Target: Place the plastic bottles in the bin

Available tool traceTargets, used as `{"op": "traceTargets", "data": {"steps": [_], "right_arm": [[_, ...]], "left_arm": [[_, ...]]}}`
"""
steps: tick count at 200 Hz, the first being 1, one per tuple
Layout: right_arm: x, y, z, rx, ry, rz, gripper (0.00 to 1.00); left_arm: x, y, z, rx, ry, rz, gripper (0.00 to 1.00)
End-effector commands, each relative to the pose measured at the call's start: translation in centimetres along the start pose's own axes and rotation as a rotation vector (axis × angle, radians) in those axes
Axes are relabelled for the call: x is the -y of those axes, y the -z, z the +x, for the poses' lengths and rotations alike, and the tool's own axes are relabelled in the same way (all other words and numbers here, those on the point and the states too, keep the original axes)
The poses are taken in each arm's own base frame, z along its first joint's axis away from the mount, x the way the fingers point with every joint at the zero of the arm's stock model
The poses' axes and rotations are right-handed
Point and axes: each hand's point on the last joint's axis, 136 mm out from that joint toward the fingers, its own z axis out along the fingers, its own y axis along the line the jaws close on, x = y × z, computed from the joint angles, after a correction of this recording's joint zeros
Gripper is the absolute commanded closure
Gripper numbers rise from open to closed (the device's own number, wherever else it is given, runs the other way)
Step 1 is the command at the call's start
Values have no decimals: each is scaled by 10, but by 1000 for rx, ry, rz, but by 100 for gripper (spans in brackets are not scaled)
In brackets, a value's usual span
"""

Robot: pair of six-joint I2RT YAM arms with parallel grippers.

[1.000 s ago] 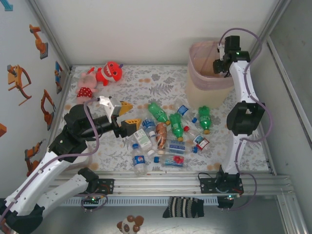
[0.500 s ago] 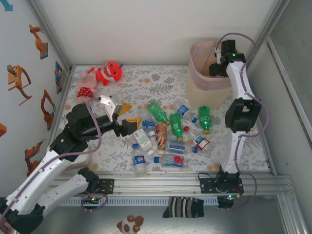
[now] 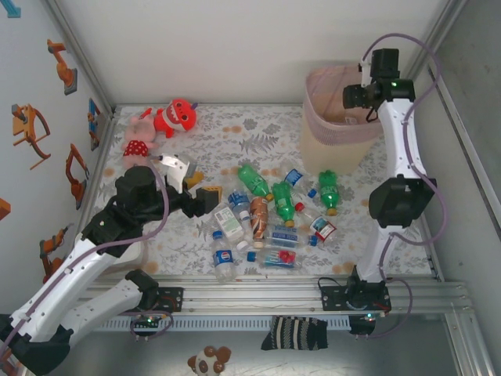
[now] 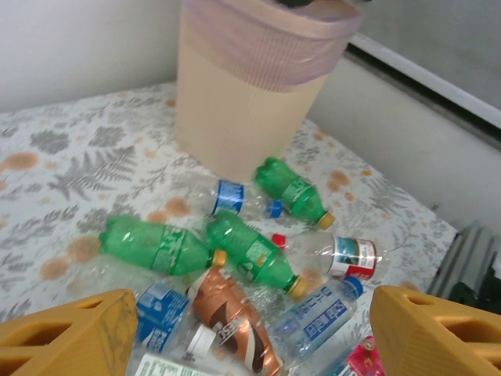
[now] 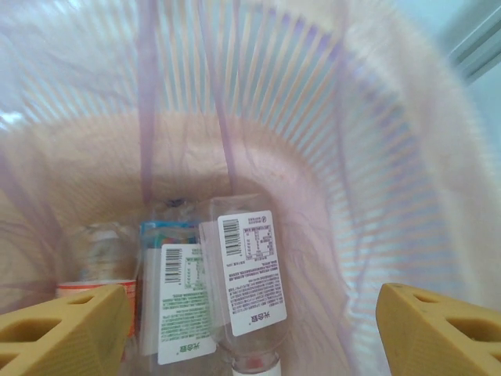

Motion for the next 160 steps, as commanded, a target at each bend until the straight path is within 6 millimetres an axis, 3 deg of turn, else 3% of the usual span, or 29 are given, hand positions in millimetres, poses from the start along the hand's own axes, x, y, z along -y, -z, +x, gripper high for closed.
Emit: {"op": "traceTargets", "data": {"steps": [1, 56, 85, 128, 160], "right_arm": [[-5, 33, -11, 65, -36, -25, 19], [-29, 83, 1, 157, -83, -98, 19], [-40, 100, 15, 187, -108, -133, 19], [-49, 119, 38, 205, -133, -166, 19], [-54, 125, 52, 203, -142, -190, 19]], "left_arm": [[-23, 7, 4, -8, 106, -136, 23], [-57, 14, 66, -199, 321, -349, 25], [-55, 9, 97, -289, 436, -347, 26], [-60, 6, 163, -430, 699, -450, 26], [-54, 9, 198, -502, 759, -496, 25]]}}
